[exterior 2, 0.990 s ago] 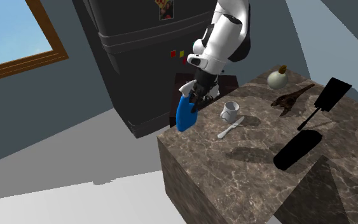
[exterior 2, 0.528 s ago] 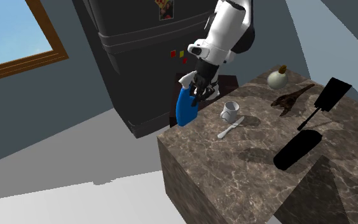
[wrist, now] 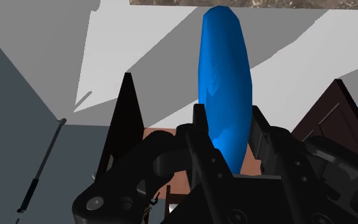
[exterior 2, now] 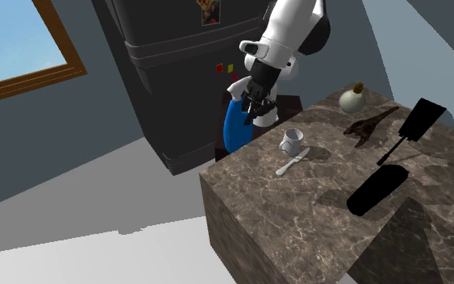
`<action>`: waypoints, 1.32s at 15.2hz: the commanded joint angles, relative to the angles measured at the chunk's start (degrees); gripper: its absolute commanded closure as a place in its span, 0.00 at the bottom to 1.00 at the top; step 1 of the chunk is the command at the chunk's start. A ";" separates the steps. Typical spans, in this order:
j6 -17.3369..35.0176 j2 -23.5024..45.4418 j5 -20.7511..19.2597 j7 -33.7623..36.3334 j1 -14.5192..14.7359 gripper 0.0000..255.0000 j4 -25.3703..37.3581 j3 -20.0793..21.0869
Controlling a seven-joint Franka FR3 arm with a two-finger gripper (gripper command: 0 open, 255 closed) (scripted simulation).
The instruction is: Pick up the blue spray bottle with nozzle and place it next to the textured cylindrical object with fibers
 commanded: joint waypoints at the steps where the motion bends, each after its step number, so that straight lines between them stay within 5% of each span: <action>1: -1.62 -0.10 0.24 -0.68 0.02 1.00 1.59 -0.29; 11: -8.74 0.04 1.00 -2.64 0.11 1.00 9.02 -0.73; 20: -13.71 3.91 0.47 10.30 2.29 1.00 15.01 10.54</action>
